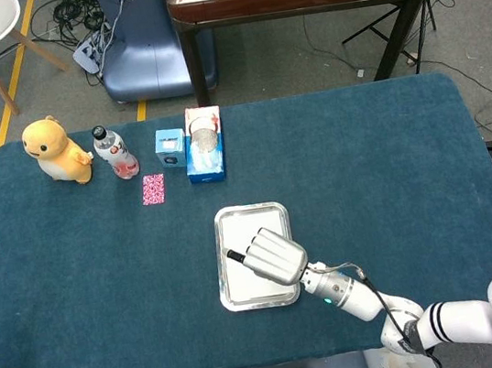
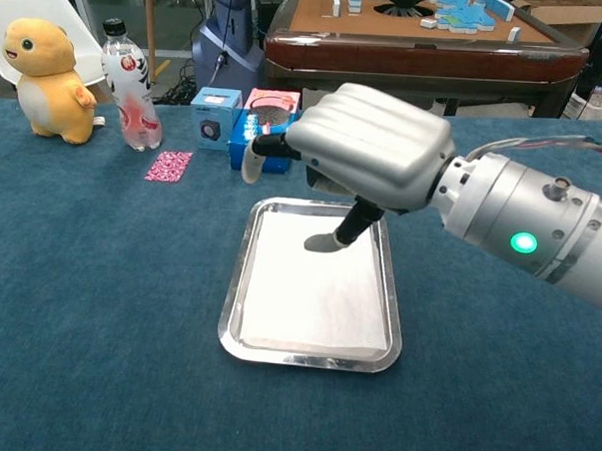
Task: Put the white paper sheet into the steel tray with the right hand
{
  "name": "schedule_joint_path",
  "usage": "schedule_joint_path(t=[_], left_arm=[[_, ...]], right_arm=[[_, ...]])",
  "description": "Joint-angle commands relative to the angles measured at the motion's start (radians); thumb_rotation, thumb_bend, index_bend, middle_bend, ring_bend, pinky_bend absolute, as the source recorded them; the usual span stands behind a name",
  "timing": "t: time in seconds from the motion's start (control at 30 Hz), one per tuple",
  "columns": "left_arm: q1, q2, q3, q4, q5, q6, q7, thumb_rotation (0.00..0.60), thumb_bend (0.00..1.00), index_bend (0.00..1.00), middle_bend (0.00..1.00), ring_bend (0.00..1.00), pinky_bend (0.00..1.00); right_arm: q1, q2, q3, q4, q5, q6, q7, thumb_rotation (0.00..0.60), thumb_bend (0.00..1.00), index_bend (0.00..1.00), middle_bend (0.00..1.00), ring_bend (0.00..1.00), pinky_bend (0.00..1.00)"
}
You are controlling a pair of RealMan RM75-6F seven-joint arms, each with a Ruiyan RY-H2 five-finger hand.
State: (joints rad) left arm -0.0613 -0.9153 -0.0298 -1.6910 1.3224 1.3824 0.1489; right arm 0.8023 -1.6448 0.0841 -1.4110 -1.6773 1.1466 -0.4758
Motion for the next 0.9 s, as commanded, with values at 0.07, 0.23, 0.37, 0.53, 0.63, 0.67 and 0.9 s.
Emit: schedule_joint_path(t=[0.07,0.23,0.37,0.53,0.63,0.67,0.9], left_arm=[[-0.004,0.002,0.002,0.001,0.005,-0.006,-0.004,0.600,0.07,0.40,0.36,0.29,0.43],[-0.009,-0.007,0.004,0.000,0.015,-0.011,-0.002,0.600,0.07,0.40,0.36,0.29,0.43],[-0.015,-0.012,0.009,0.002,0.024,-0.021,-0.001,0.600,0.07,0.40,0.36,0.29,0.43],[-0.022,-0.024,0.022,0.000,0.039,-0.040,0.011,0.600,0.07,0.40,0.36,0.29,0.43],[-0.030,-0.018,0.030,-0.001,0.047,-0.060,0.005,0.600,0.07,0.40,0.36,0.29,0.43],[-0.033,-0.017,0.032,-0.001,0.049,-0.067,0.003,0.600,0.07,0.40,0.36,0.29,0.43],[-0.038,-0.023,0.032,0.004,0.045,-0.074,0.004,0.600,0.07,0.40,0.36,0.29,0.43]], right_arm=[[-0.071,0.074,0.005,-0.067,0.044,0.052,-0.119,0.600,0.00,0.46,1.00,0.95,1.00],[-0.134,0.159,0.009,-0.141,0.080,0.103,-0.176,0.600,0.00,0.48,0.92,0.85,1.00],[-0.194,0.236,0.011,-0.230,0.125,0.148,-0.269,0.600,0.00,0.49,0.79,0.75,0.98],[-0.282,0.332,0.004,-0.353,0.199,0.211,-0.346,0.600,0.00,0.48,0.63,0.57,0.83],[-0.333,0.377,-0.012,-0.383,0.209,0.255,-0.324,0.600,0.00,0.41,0.51,0.44,0.65],[-0.354,0.394,-0.019,-0.389,0.211,0.273,-0.315,0.600,0.00,0.38,0.45,0.39,0.57],[-0.433,0.441,-0.039,-0.402,0.199,0.343,-0.283,0.600,0.00,0.35,0.36,0.26,0.30]])
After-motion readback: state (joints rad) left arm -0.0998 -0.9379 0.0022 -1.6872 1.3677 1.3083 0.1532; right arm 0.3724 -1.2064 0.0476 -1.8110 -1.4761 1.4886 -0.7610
